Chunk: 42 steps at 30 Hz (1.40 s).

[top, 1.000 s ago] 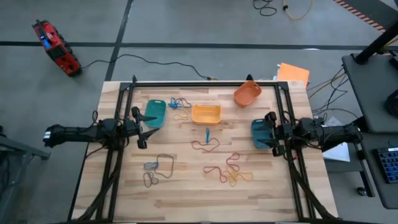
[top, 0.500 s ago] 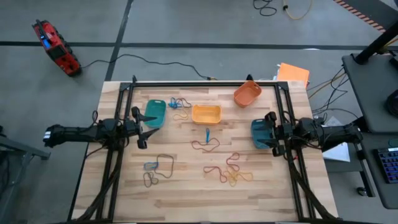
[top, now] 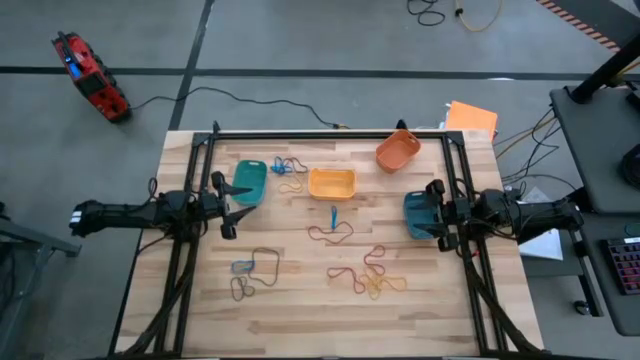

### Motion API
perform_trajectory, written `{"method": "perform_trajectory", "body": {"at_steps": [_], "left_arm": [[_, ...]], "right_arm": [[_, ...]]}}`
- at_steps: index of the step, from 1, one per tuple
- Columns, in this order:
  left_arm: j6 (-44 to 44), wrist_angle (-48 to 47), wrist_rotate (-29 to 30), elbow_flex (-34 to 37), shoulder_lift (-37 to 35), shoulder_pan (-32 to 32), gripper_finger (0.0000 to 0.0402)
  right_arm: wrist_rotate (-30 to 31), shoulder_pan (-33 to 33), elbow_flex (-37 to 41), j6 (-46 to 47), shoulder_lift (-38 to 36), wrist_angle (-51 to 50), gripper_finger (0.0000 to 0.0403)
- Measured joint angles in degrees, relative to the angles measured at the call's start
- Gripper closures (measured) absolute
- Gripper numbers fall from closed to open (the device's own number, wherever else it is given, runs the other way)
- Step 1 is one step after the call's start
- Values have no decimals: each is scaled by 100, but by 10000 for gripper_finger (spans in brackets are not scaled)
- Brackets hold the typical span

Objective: Sort rubber bands into baskets

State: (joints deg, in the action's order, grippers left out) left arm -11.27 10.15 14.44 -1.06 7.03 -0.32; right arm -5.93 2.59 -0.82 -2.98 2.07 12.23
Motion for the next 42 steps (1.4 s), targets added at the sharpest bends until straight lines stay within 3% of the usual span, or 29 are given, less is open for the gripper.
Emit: {"method": "perform_trajectory", "body": {"at_steps": [3, 10, 14, 19, 25, 30, 36, 42], "left_arm": [[-2, -1, -1, 1, 1, 0, 178], [0, 0, 0, 0, 0, 0, 178], [-1, 0, 0, 0, 2, 1, 178], [-191, 30, 11, 0, 2, 6, 178], [-1043, 270, 606, 0, 2, 11, 178], [-1048, 461, 868, 0, -2, 9, 178], [-1056, 427, 868, 0, 0, 11, 178], [-1007, 432, 863, 0, 0, 11, 178]], "right_arm": [[-1, 0, 0, 111, 1, 0, 197], [-2, 0, 0, 1452, 0, 0, 197], [75, 0, 2, 1164, 2, 118, 197], [21, 16, 2, 1707, 70, 929, 197], [370, 52, -227, 2655, 572, 1665, 197], [628, 52, -940, 2747, 1399, 625, 197], [1462, 50, -2299, 3198, 2587, -1788, 197], [1493, 50, -3589, 3453, 3716, -3465, 197]]}}
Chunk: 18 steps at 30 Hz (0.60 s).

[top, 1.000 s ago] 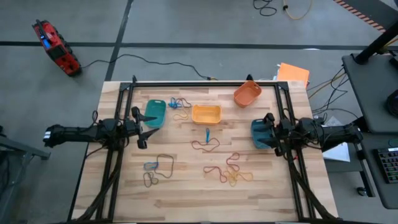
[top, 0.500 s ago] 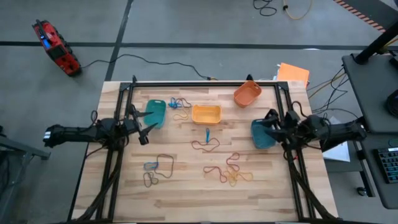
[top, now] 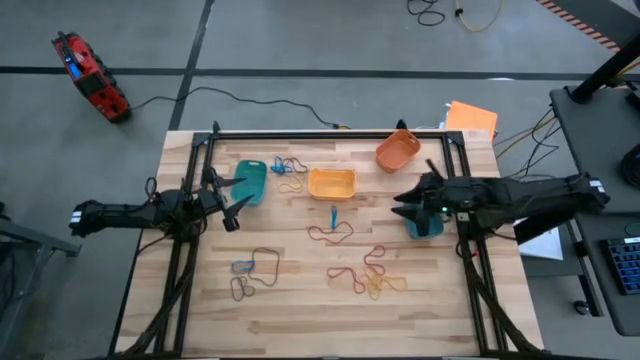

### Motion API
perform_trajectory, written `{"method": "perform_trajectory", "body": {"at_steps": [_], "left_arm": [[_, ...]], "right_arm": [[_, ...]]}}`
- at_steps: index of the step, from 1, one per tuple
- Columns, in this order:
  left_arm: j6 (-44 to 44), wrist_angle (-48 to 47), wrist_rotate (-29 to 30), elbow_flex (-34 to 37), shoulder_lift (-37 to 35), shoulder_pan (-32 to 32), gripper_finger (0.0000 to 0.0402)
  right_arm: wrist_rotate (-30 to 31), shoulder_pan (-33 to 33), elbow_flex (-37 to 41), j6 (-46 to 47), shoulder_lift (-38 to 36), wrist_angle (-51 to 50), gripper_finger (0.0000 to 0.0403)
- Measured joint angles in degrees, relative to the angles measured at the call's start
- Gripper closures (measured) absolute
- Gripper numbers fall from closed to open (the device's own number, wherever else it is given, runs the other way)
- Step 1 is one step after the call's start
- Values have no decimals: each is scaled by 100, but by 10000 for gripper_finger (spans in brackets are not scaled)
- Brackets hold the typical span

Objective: Sort rubber bands into baskets
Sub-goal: Put the blue rubberband into the blue bin

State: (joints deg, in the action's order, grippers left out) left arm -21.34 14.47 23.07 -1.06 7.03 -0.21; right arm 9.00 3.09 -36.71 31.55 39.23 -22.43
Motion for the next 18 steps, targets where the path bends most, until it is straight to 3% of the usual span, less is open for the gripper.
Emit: {"method": "perform_trajectory", "body": {"at_steps": [2, 5, 6, 14, 18], "left_arm": [[682, -8, -72, 0, 2, -4, 178], [3431, 80, -649, 0, 3, -11, 178], [3813, 255, -709, 0, 41, -2, 178], [4410, 755, -1972, -22, 353, -85, 178], [4447, 623, -2061, -199, 932, -209, 178]], "right_arm": [[2, 2, -247, -3, 352, -246, 197], [2, 2, -436, -181, 830, -239, 197], [3, 2, -447, -288, 983, -241, 197], [-1, 2, -511, -962, 2090, -237, 197], [-3, 0, -622, -1013, 2517, -228, 197]]}}
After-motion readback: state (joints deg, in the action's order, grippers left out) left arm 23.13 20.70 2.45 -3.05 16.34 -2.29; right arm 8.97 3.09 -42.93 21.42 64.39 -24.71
